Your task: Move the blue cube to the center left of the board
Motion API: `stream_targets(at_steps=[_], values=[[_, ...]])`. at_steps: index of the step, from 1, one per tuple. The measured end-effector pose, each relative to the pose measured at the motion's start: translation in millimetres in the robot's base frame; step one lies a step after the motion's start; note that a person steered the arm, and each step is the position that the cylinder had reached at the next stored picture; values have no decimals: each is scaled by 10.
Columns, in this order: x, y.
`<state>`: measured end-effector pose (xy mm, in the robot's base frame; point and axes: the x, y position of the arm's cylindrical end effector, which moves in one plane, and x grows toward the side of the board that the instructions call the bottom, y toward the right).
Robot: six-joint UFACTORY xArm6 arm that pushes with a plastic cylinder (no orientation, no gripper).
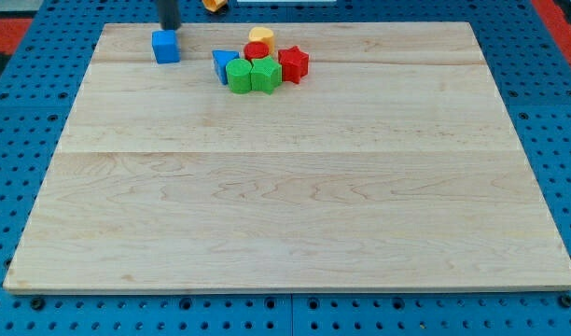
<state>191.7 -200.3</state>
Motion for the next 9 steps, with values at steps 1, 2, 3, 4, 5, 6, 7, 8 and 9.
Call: stream_targets(at_steps=[1,2,3,4,5,6,7,8,9], values=[[169,-222],[516,-230],[658,-342],[505,-485],[250,-507],[50,-523],[50,-522],[188,-492],[208,-178]])
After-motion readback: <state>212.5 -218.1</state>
